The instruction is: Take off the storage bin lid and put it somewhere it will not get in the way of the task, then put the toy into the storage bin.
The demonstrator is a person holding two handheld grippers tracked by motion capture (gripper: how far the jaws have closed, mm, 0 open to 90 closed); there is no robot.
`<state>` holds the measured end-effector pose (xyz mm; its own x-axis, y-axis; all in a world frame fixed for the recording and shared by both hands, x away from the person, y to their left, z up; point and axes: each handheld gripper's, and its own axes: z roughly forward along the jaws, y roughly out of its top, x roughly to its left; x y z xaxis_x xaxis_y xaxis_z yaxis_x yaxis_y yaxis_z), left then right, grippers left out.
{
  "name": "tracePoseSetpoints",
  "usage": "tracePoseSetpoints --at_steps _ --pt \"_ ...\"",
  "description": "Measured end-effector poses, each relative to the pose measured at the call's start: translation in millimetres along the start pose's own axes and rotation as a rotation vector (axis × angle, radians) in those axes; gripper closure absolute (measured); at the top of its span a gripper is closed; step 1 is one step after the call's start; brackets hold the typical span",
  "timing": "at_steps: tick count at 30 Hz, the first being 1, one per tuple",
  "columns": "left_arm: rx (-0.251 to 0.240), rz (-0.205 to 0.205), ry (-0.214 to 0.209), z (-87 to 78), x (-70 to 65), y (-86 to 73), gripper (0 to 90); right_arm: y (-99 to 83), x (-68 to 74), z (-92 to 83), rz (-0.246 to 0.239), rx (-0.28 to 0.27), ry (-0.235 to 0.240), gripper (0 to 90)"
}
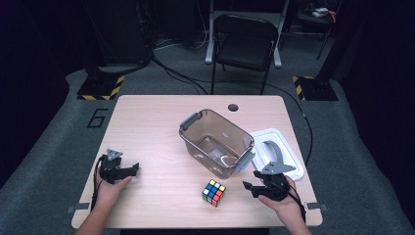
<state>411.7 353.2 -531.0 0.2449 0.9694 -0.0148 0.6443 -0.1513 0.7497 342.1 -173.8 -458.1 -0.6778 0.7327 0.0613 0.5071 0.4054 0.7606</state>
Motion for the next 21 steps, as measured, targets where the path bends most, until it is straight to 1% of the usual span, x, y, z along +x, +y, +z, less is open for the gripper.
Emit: tracePoseSetpoints --at_steps 5,6,9,10,12,14,15,16,17,18,20,21 --pt "0.000 0.000 0.000 0.0 0.0 0.0 14.1 -0.5 5.4 2.7 -0.010 0.008 0.018 38.7" --pt "0.000 0.000 0.000 0.0 0.0 0.0 14.1 -1.1 7.4 4.0 -0.017 0.012 0.030 38.3" --pt "0.000 0.000 0.000 0.0 0.0 0.0 14.1 -1.6 9.8 5.9 -0.024 0.013 0.041 37.5" --pt "0.000 0.000 0.000 0.0 0.0 0.0 14.1 -1.6 11.0 6.3 -0.033 0.017 0.048 37.0" --pt "0.000 0.000 0.000 0.0 0.0 0.0 14.1 -1.3 15.2 7.2 -0.035 0.015 0.054 35.1" --pt "0.000 0.000 0.000 0.0 0.0 0.0 14.1 -0.6 18.8 8.4 -0.047 0.015 0.063 33.2" --pt "0.000 0.000 0.000 0.0 0.0 0.0 14.1 -0.2 21.9 9.1 -0.043 0.015 0.063 31.9" --pt "0.000 0.000 0.000 0.0 0.0 0.0 14.1 0.6 24.9 10.3 -0.055 0.019 0.076 30.4" --pt "0.000 0.000 0.000 0.0 0.0 0.0 14.1 0.6 24.9 10.3 -0.055 0.019 0.076 30.4" --pt "0.000 0.000 0.000 0.0 0.0 0.0 14.1 1.5 28.7 11.6 -0.060 0.021 0.095 29.1" --pt "0.000 0.000 0.000 0.0 0.0 0.0 14.1 2.1 30.5 12.7 -0.064 0.018 0.097 28.1" --pt "0.000 0.000 0.000 0.0 0.0 0.0 14.1 2.2 32.8 13.4 -0.055 0.019 0.102 27.4"
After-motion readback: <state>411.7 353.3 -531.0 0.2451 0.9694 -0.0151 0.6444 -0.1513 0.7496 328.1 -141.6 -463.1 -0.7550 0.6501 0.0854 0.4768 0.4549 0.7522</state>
